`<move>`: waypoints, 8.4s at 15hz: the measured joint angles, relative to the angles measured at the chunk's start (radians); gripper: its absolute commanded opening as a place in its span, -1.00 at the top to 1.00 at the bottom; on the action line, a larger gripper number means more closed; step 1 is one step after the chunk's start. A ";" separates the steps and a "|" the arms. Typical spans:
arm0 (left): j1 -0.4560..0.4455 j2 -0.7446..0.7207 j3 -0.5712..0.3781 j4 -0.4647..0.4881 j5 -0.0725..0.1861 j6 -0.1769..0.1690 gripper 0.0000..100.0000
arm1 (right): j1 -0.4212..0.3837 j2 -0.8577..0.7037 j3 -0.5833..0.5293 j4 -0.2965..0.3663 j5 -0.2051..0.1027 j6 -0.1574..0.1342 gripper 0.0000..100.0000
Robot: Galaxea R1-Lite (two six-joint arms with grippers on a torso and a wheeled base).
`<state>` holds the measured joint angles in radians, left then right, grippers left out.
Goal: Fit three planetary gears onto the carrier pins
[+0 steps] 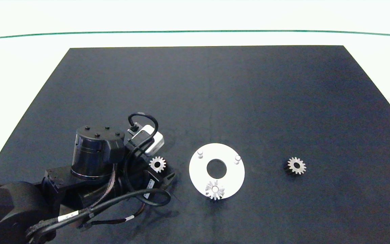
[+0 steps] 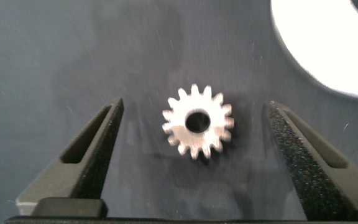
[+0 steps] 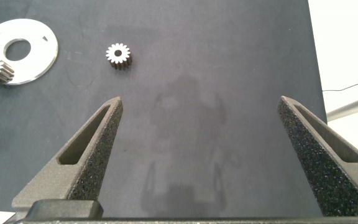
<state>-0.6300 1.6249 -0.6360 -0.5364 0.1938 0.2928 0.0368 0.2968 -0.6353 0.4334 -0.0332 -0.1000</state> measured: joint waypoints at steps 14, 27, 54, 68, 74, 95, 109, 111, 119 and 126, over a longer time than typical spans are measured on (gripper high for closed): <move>0.020 0.014 0.013 -0.006 -0.012 0.008 -0.22 | 0.000 0.003 0.000 -0.002 0.000 -0.002 -1.00; 0.020 0.014 0.017 -0.007 -0.011 0.009 0.32 | 0.000 0.001 -0.001 -0.002 0.000 -0.011 -1.00; -0.154 -0.002 -0.136 0.091 0.014 0.004 0.86 | -0.002 0.005 -0.013 -0.002 -0.002 -0.011 -1.00; -0.209 0.123 -0.289 0.121 0.030 0.001 0.86 | 0.001 0.007 -0.010 0.000 -0.001 -0.011 -1.00; -0.203 0.133 -0.315 0.127 0.030 0.002 0.86 | 0.001 0.007 -0.006 0.001 0.000 -0.011 -1.00; -0.184 0.138 -0.331 0.123 0.029 0.003 0.86 | 0.001 0.010 -0.003 0.001 0.000 -0.011 -1.00; -0.074 -0.145 -0.267 0.318 0.040 -0.049 -1.00 | 0.007 0.034 -0.005 -0.008 0.011 -0.027 -1.00; 0.001 -0.258 -0.259 0.419 0.043 -0.078 -1.00 | 0.008 0.066 -0.009 -0.016 0.029 -0.040 -1.00; 0.474 -0.913 -0.108 0.793 0.044 -0.161 -1.00 | 0.072 0.377 -0.004 -0.077 0.179 -0.129 -1.00; 0.639 -1.324 0.040 0.966 0.044 -0.173 -1.00 | 0.424 0.699 -0.013 -0.295 -0.074 -0.022 -1.00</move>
<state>0.0089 0.3011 -0.5964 0.4300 0.2374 0.1196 0.4613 0.9957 -0.6479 0.1381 -0.1072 -0.1217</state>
